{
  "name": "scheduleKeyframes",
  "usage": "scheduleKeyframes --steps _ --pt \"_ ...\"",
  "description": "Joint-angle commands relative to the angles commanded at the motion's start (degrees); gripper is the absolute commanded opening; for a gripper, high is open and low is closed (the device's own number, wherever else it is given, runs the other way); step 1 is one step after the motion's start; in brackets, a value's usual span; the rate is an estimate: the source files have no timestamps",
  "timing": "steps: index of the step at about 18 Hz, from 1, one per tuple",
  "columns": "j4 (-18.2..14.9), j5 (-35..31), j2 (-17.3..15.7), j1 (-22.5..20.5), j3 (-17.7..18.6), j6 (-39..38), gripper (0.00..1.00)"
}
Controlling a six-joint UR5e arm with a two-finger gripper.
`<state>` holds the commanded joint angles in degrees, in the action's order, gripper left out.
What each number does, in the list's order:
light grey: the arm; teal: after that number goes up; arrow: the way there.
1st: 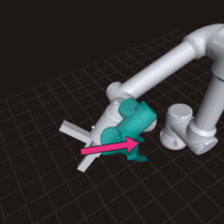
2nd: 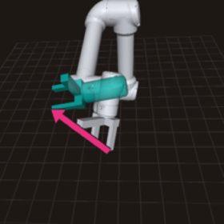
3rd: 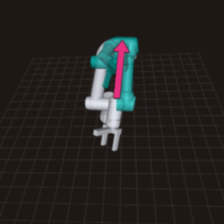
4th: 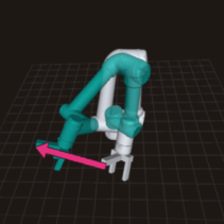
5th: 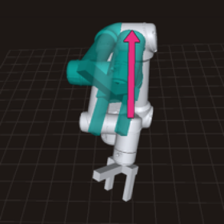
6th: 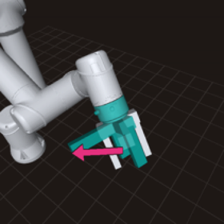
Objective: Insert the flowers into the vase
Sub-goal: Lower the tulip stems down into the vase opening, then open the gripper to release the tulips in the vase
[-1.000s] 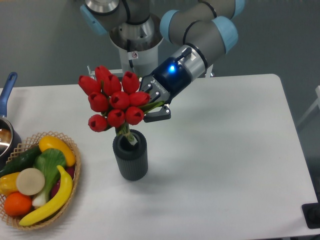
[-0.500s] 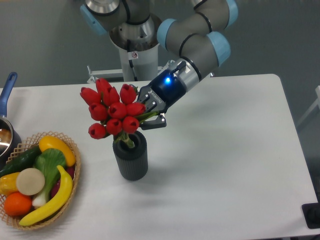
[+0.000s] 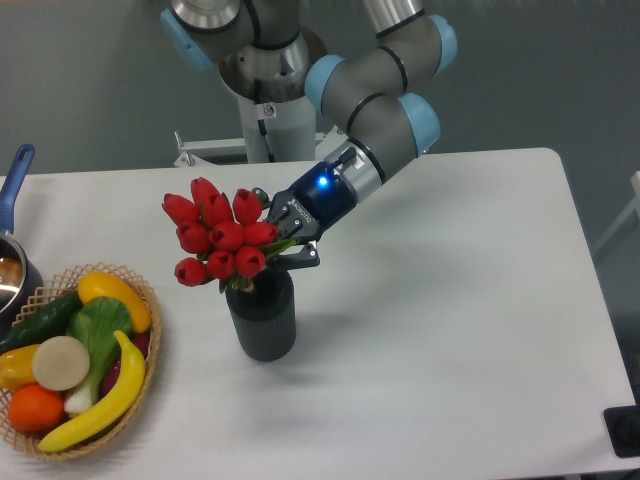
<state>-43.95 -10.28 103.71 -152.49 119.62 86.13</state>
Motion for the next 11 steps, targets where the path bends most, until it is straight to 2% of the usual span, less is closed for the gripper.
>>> scheduleKeyframes --steps 4,9,11 --pt "0.0 -0.1 0.8 0.0 0.4 0.8 0.23" --pt "0.0 -0.1 1.0 -0.2 0.9 1.0 0.36" --pt "0.0 -0.1 1.2 -0.2 0.9 1.0 0.37"
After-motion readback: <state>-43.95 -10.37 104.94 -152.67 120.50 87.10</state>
